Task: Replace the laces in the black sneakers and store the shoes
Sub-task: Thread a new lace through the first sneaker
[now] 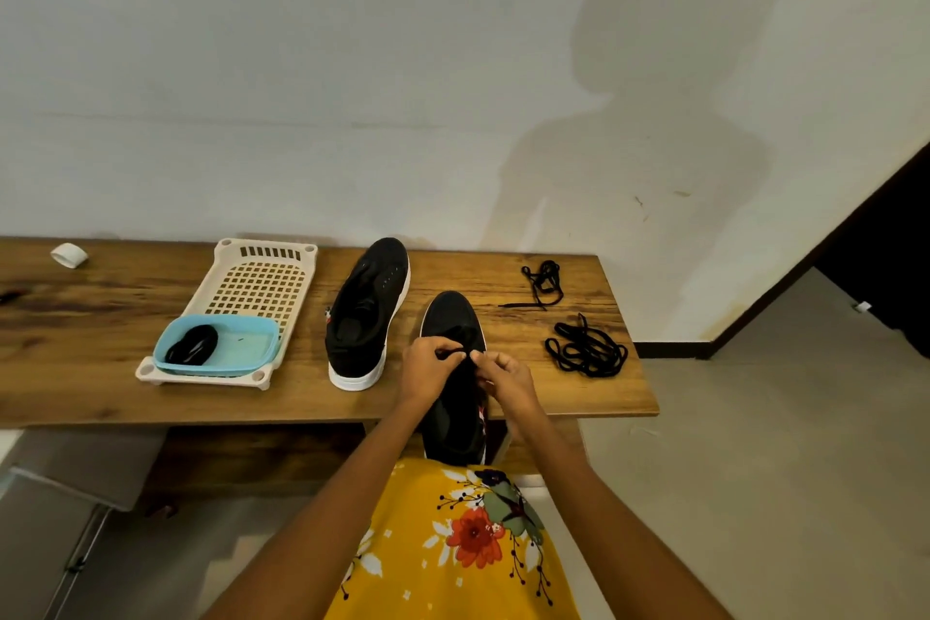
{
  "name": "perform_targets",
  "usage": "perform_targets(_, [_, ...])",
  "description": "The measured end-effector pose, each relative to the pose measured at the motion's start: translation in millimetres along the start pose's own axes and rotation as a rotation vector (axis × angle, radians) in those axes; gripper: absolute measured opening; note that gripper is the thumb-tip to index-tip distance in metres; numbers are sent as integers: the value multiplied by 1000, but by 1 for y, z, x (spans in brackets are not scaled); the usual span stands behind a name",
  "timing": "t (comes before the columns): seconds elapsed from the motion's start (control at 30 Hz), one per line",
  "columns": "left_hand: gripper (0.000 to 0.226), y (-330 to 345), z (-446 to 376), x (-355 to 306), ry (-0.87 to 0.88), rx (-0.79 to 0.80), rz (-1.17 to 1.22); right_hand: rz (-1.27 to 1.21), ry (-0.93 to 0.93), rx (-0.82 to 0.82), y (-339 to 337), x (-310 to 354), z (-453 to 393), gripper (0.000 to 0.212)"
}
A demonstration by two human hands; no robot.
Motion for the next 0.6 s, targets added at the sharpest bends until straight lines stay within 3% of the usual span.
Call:
perform_targets(0.2, [24,-1,-8,1,11,97,-103,-192,21,-16,6,4,3,18])
perform_targets(0.6, [21,5,-1,9,9,71,-101,10,72,-6,-10,-1,-11,22])
Point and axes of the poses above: each hand's wrist, its own z-axis away from the middle knuckle, its own y-axis out of the palm, x = y × z, the point moved 1 cm from there along -z, towards the middle knuckle, and after that the axes turned 6 degrees about z, right-handed, at the moved point
